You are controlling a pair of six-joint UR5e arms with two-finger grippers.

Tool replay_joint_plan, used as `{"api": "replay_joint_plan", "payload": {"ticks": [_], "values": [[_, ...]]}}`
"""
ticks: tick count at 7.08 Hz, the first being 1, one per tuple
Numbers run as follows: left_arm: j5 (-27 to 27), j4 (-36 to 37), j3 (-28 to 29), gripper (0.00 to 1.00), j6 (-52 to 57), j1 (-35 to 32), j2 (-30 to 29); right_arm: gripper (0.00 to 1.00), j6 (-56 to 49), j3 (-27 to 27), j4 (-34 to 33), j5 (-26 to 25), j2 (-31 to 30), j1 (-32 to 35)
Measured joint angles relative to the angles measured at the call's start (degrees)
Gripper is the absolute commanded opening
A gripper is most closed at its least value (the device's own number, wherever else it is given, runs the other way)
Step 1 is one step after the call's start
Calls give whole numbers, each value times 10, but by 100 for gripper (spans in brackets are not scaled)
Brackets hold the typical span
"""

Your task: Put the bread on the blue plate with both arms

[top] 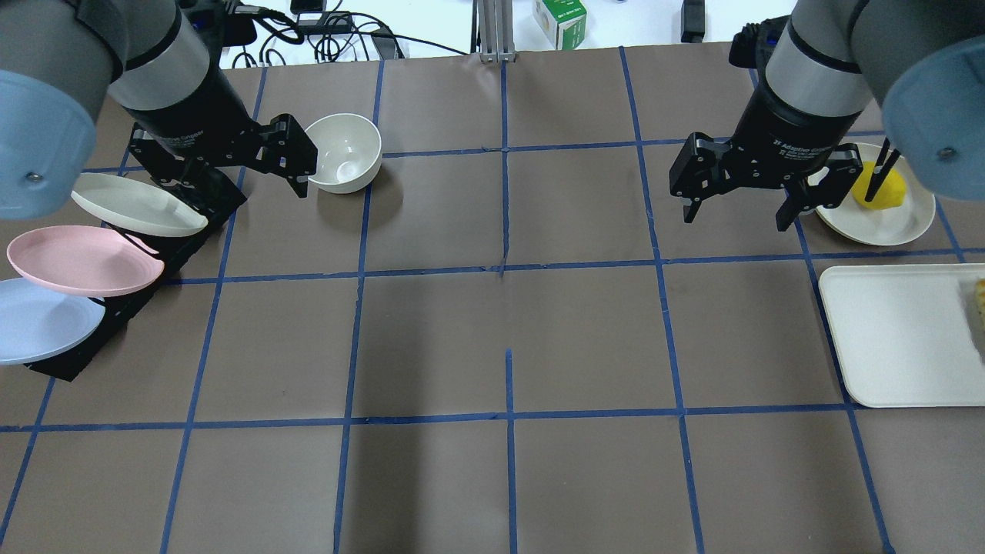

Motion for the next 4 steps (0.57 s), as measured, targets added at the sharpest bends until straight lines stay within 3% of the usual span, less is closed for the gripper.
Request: {"api": "replay_joint_plan", "payload": {"ticks": [4], "values": [[1, -1, 0, 100, 3, 1, 2, 100, 1, 0, 4, 0, 0, 0]]}}
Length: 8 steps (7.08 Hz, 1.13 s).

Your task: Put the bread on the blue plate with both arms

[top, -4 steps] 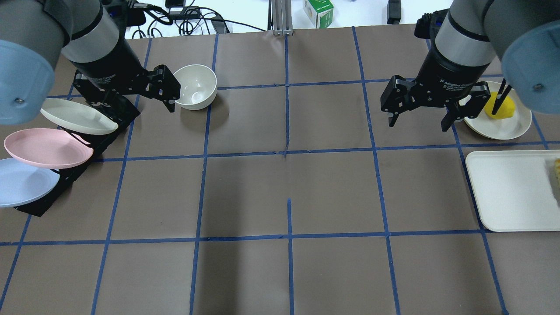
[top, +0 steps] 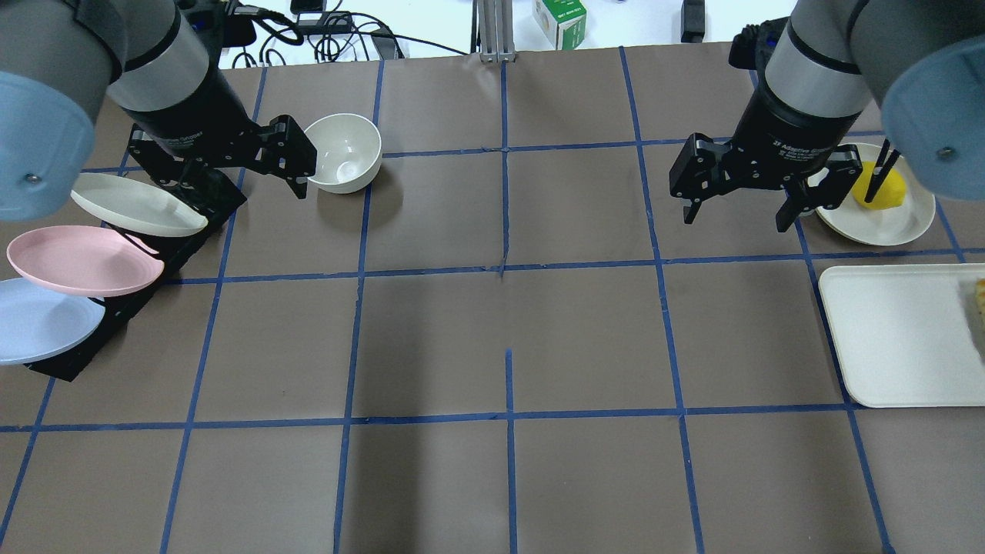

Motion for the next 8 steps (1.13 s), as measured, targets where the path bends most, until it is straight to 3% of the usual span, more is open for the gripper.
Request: {"api": "replay_joint_plan", "payload": {"ticks": [3, 5, 6, 8], "values": [[13, 0, 4, 100, 5, 25, 8, 100, -3, 0, 18, 0, 0, -1], [87, -12, 5, 100, 1, 76, 14, 100, -11, 0, 14, 0, 4, -7], [108, -15, 4, 100, 1, 108, 16, 100, -15, 0, 12, -1, 12, -28], [129, -15, 2, 100, -11, 189, 16, 100, -97, 1, 13, -1, 28, -132]]}}
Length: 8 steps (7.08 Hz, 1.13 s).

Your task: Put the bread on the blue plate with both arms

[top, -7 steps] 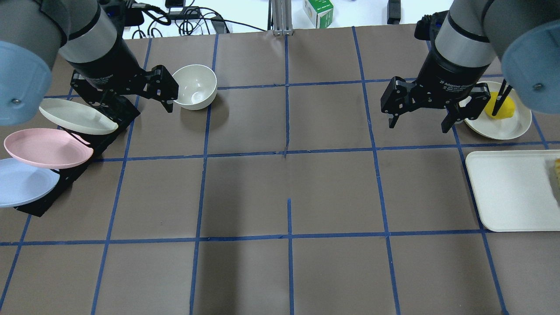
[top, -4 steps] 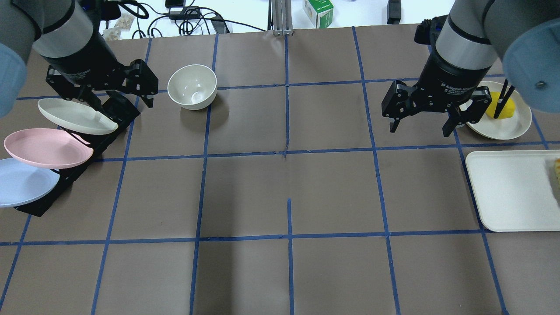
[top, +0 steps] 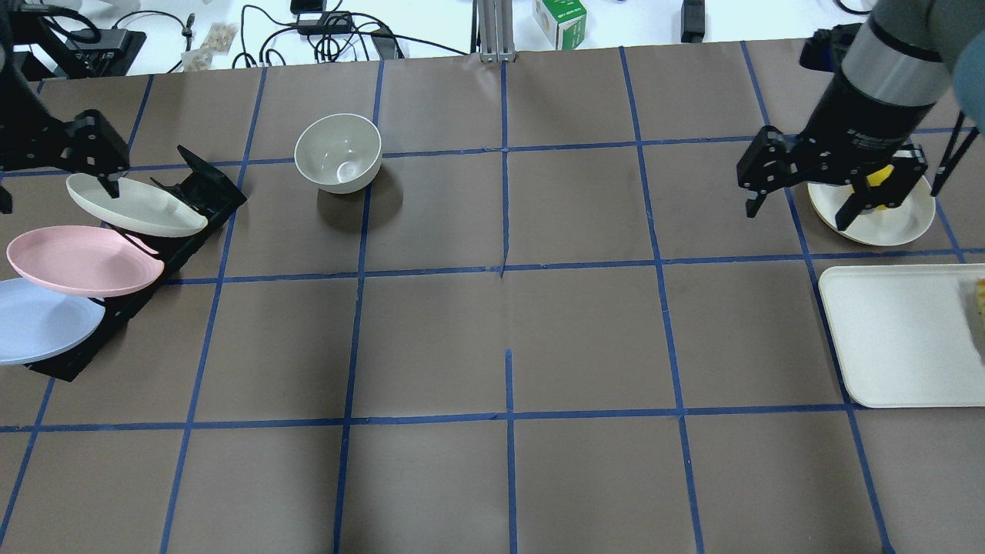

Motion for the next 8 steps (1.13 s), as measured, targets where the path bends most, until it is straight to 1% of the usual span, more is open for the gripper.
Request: {"api": "replay_joint_plan", "payload": {"ticks": [2, 3, 4, 5, 6, 8], "values": [[13, 4, -2, 100, -9, 100, -15, 100, -106, 1, -1, -36, 7, -99], [29, 8, -3, 100, -10, 149, -32, 100, -149, 6, -12, -50, 14, -140], [46, 20, -3, 100, -3, 200, -55, 100, -194, 20, -44, -56, 27, -185], [51, 46, -4, 100, 19, 245, -80, 100, -240, 40, -89, -58, 40, -223], [50, 89, -8, 100, 47, 278, -108, 100, -285, 66, -143, -59, 51, -257], [49, 186, -28, 100, 65, 305, -165, 100, -347, 112, -244, -66, 76, -307]]}}
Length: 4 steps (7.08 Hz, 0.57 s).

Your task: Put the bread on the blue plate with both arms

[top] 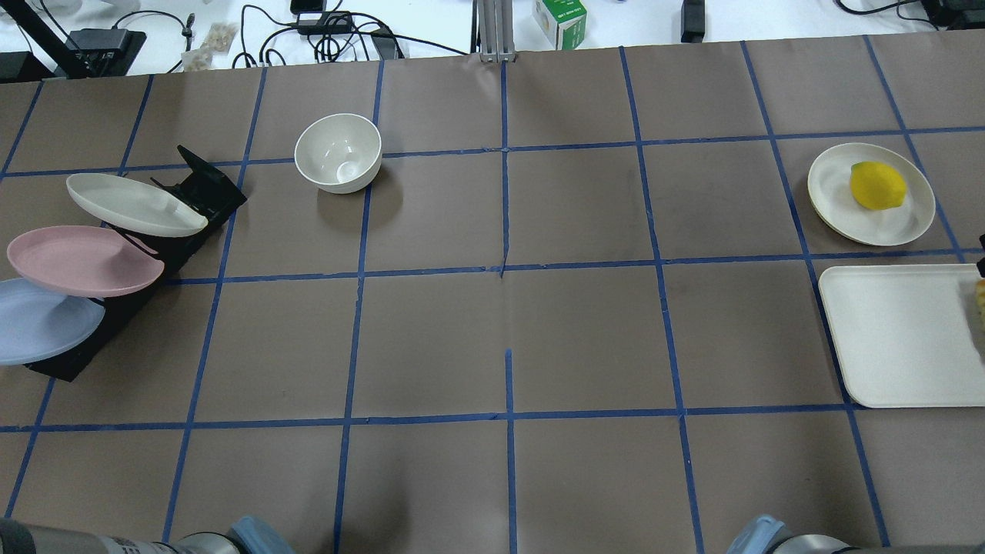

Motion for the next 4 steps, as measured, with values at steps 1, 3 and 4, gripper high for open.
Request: {"api": "replay_joint_plan", "payload": {"ticks": [1, 3, 4], "values": [[-7, 23, -8, 100, 0, 12, -19, 100, -21, 13, -40, -9, 20, -17], [-29, 35, -15, 100, 0, 24, -42, 100, -37, 20, -115, -21, 70, -29], [-35, 36, -16, 100, -1, 25, -52, 100, -43, 20, -143, -27, 96, -33]]}}
